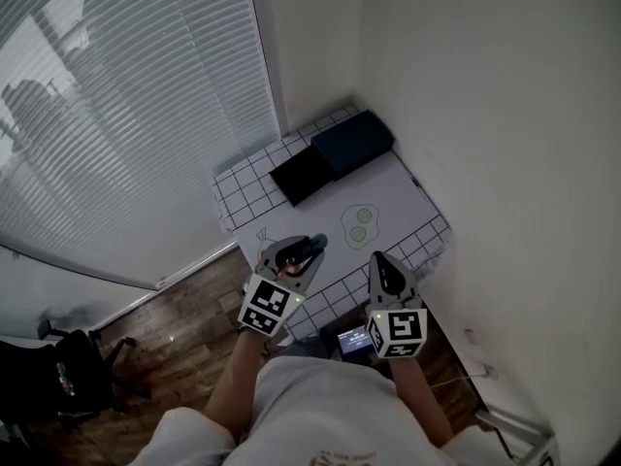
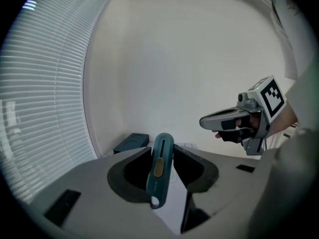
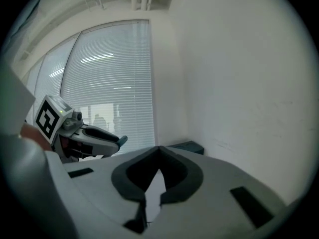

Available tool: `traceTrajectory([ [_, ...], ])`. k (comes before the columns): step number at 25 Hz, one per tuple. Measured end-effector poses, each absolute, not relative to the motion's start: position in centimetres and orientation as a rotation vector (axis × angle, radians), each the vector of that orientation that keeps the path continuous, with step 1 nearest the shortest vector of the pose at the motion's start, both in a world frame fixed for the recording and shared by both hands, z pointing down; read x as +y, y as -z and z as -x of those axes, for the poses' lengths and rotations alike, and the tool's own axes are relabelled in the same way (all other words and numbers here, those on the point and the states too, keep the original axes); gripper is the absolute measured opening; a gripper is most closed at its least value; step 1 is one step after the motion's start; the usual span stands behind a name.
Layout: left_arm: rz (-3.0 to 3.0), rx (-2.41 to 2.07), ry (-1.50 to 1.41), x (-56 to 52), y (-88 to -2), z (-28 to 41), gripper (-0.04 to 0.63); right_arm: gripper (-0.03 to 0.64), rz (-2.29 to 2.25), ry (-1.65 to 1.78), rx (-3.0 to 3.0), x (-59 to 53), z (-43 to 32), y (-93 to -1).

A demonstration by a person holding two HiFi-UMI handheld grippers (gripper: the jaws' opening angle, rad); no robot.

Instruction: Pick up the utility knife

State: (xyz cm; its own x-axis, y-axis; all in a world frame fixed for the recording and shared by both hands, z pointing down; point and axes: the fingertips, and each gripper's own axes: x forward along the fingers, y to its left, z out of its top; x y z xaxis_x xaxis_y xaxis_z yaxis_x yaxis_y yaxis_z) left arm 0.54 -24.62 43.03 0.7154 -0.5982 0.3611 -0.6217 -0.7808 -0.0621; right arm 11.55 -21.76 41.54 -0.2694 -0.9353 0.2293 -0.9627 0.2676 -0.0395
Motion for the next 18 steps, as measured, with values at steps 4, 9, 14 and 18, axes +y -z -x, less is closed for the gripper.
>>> traceTrajectory([
  [4, -2.899, -1.101, -0.512, -24.1, -40.2, -0.1, 0.144, 0.006, -1.782, -0.234, -2.404, -21.8, -11.0, -40.3],
  [9, -2.926, -1.172, -0.432, -23.5, -38.0, -0.1, 0.144, 0.006, -1.787, -0.208, -2.394, -21.4, -11.1, -39.9],
  [14, -2.944, -1.169, -0.419, -22.7, -37.4, -0.4, 0.144, 0.006, -1.805, -0.2, -2.392, -21.0, -11.5, -39.3],
  [18, -2.953, -1.142, -0.371, -22.4, -36.9, -0.4, 0.144, 0.006, -1.82, -0.191, -2.392, -21.1, -11.6, -38.8],
])
